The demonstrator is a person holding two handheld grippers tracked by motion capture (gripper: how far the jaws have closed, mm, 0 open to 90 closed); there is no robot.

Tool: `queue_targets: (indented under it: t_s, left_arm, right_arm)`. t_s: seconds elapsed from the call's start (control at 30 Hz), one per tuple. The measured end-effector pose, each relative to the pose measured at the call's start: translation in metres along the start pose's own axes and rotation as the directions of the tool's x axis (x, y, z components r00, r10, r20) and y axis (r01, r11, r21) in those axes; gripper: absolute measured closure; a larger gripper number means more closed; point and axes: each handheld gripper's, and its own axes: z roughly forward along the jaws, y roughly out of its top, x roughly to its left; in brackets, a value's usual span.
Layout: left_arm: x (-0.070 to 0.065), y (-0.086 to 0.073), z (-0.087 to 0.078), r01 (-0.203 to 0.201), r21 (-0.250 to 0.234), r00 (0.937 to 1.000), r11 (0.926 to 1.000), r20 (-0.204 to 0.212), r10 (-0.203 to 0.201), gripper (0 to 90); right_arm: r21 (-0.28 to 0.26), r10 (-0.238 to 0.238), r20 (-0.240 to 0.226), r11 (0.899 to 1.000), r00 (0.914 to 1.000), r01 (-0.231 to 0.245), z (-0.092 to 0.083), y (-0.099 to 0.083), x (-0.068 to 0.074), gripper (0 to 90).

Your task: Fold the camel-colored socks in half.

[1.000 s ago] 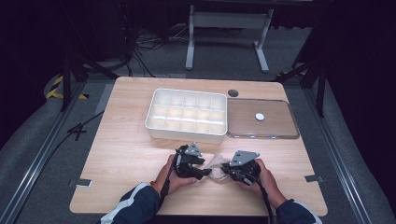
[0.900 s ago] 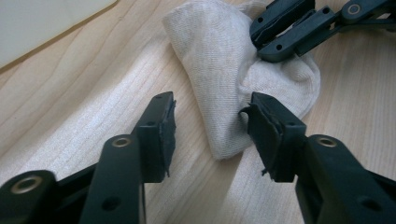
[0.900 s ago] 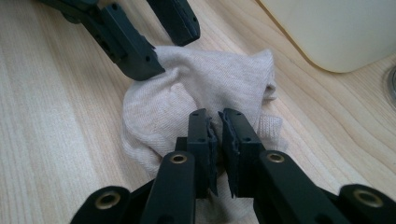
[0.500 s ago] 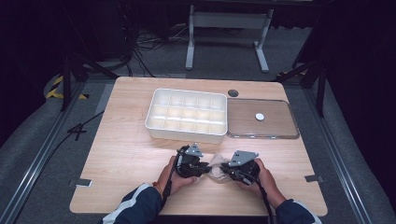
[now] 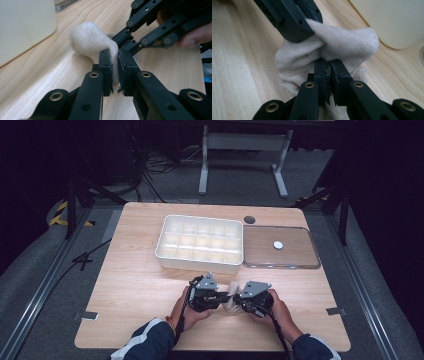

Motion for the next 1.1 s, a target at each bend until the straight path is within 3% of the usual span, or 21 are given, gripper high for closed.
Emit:
queue_targets:
  t_s: [0.27,0.4,0.5,0.63,0.7,0.87,1.1]
  left_arm:
    - [-0.003,0.001,0.002,-0.006,-0.002,0.9998,1.0,-0.021,0.006,81.4]
    - [0.0,0.0,-0.001,-0.006,0.009,0.9995,0.9999,-0.032,0.007,82.0]
    - [0.0,0.0,-0.002,-0.004,0.009,0.9993,1.0,-0.037,0.004,82.2]
    - [0.0,0.0,-0.003,-0.007,0.014,0.9989,0.9999,-0.046,0.008,82.2]
    - [0.001,0.001,-0.002,-0.008,0.014,0.9987,0.9999,-0.05,0.009,82.1]
    - [-0.001,0.001,0.0,-0.012,0.011,0.9983,0.9999,-0.056,0.012,81.9]
    - [-0.01,0.005,0.005,-0.06,0.011,0.9964,0.9981,-0.059,0.061,81.1]
  right_arm:
    - [-0.018,0.007,0.014,1.0,0.9999,-0.007,0.003,0.001,0.002,81.1]
    - [-0.041,0.037,0.002,0.998,0.9993,-0.037,-0.001,-0.001,-0.003,65.7]
    - [-0.054,0.059,0.005,0.997,0.9983,-0.058,-0.008,-0.003,-0.009,63.6]
    - [-0.067,0.062,0.01,0.996,0.998,-0.061,-0.016,-0.005,-0.011,67.9]
    - [-0.072,0.061,0.008,0.996,0.9981,-0.06,-0.021,-0.008,-0.013,75.2]
    - [-0.022,0.032,-0.005,0.999,0.9995,-0.032,-0.01,-0.007,-0.007,80.6]
    - [-0.015,0.019,0.021,1.0,0.9996,-0.019,-0.002,-0.003,0.002,82.5]
